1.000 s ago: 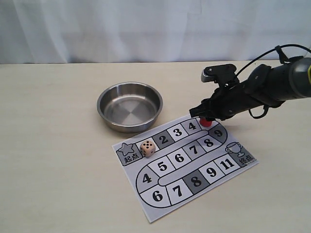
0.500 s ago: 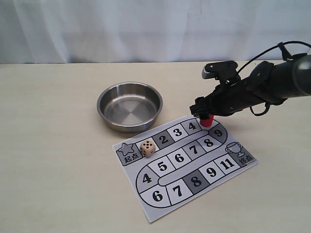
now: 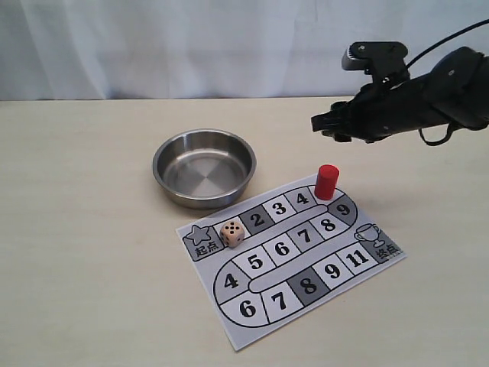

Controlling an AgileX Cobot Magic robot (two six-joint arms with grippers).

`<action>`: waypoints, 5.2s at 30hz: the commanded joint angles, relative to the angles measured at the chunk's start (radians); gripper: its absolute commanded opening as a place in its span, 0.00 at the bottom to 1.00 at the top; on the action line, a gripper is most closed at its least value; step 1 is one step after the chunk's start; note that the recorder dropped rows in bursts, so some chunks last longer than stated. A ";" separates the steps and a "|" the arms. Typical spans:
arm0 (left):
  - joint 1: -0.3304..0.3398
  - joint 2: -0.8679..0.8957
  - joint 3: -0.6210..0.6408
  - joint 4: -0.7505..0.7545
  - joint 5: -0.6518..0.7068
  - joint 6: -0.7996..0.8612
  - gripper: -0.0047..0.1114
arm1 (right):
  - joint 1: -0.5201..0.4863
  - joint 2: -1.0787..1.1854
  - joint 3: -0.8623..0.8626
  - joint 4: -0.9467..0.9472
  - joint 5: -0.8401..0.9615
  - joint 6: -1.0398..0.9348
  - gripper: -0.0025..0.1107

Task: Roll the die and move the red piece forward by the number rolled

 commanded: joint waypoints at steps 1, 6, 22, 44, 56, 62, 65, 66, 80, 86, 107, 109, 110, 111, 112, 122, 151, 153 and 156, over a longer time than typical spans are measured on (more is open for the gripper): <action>0.000 -0.001 -0.005 -0.002 -0.010 -0.002 0.04 | -0.070 -0.036 -0.001 -0.008 0.070 0.068 0.32; 0.000 -0.001 -0.005 -0.002 -0.010 -0.002 0.04 | -0.162 -0.044 -0.001 -0.070 0.179 0.088 0.23; 0.000 -0.001 -0.005 -0.002 -0.011 -0.002 0.04 | -0.204 -0.044 -0.001 -0.516 0.281 0.432 0.06; 0.000 -0.001 -0.005 -0.002 -0.010 -0.002 0.04 | -0.205 -0.357 -0.001 -0.594 0.574 0.495 0.06; 0.000 -0.001 -0.005 -0.002 -0.010 -0.002 0.04 | -0.205 -0.698 0.115 -0.594 0.620 0.495 0.06; 0.000 -0.001 -0.005 -0.002 -0.010 -0.002 0.04 | -0.205 -0.907 0.208 -0.587 0.620 0.495 0.06; 0.000 -0.001 -0.005 -0.002 -0.010 -0.002 0.04 | -0.205 -1.027 0.253 -0.587 0.620 0.495 0.06; 0.000 -0.001 -0.005 -0.002 -0.010 -0.002 0.04 | -0.205 -1.062 0.264 -0.587 0.620 0.495 0.06; 0.000 -0.001 -0.005 -0.002 -0.012 -0.002 0.04 | -0.205 -1.735 0.445 -0.557 0.667 0.495 0.06; 0.000 -0.001 -0.005 -0.002 -0.011 -0.002 0.04 | -0.203 -1.831 0.515 -0.560 0.658 0.491 0.06; 0.000 -0.001 -0.005 -0.002 -0.009 -0.002 0.04 | -0.203 -1.831 1.173 -0.548 -0.359 0.491 0.06; 0.000 -0.001 -0.005 -0.002 -0.009 -0.002 0.04 | -0.203 -1.831 1.173 -0.555 -0.250 0.491 0.06; 0.000 -0.001 -0.005 -0.002 -0.009 -0.002 0.04 | -0.203 -1.831 1.173 -0.558 -0.244 0.491 0.06; 0.000 -0.001 -0.005 -0.002 -0.009 -0.002 0.04 | -0.203 -1.831 1.173 -0.558 -0.226 0.491 0.06; 0.000 -0.001 -0.005 -0.002 -0.009 -0.002 0.04 | -0.203 -1.831 1.173 -0.558 -0.205 0.491 0.06; 0.000 -0.001 -0.005 -0.002 -0.011 -0.002 0.04 | -0.203 -1.831 1.173 -0.558 -0.044 0.491 0.06; 0.000 -0.001 -0.005 -0.002 -0.009 -0.002 0.04 | -0.203 -1.831 1.173 -0.558 -0.033 0.493 0.06; 0.000 -0.001 -0.005 -0.002 -0.009 -0.002 0.04 | -0.203 -1.831 1.173 -0.558 -0.033 0.495 0.06; 0.000 -0.001 -0.005 -0.002 -0.009 -0.002 0.04 | -0.203 -1.831 1.173 -0.558 -0.033 0.495 0.06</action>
